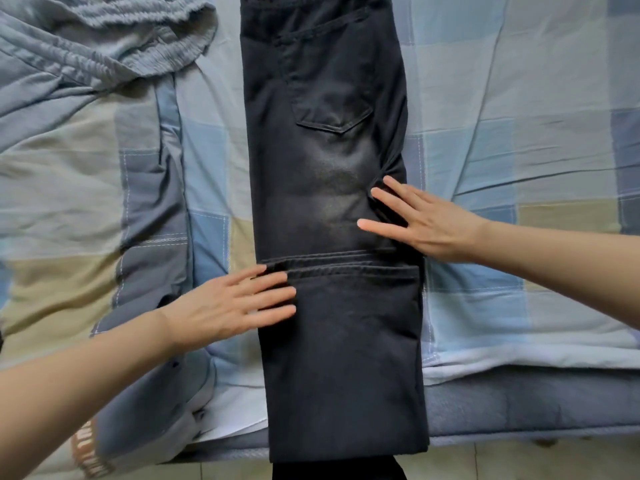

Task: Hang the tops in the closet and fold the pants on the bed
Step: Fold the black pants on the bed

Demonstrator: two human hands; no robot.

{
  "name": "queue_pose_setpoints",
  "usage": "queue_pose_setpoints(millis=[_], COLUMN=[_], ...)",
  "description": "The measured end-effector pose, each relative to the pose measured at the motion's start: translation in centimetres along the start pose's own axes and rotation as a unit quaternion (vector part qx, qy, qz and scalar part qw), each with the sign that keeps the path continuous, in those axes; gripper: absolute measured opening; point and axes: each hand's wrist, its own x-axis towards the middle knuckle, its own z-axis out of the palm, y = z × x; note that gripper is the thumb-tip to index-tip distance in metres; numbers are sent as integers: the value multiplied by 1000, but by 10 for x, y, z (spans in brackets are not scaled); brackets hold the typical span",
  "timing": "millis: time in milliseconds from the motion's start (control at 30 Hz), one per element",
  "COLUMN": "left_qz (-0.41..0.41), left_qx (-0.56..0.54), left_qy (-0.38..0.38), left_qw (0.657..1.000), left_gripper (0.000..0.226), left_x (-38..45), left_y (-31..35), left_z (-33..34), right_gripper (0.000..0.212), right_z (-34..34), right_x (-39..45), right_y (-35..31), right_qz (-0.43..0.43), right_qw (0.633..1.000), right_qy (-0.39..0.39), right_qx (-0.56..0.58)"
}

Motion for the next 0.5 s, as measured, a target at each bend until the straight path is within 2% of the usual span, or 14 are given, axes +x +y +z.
queue_pose_setpoints(millis=[100, 267, 500], left_qz=[31, -35, -91], left_qx=[57, 63, 50], left_qy=[-59, -18, 26], left_qw=[996, 997, 994], left_gripper=[64, 50, 50], left_x=[-7, 10, 13], left_y=[1, 10, 27], left_z=[16, 33, 48], right_gripper=[78, 83, 93], right_z=[-2, 4, 7], right_x=[-2, -13, -26], right_y=[-4, 0, -15], right_qz=[-26, -104, -112], right_qw=[1000, 991, 990], right_qy=[-11, 31, 70], right_qx=[-13, -72, -57])
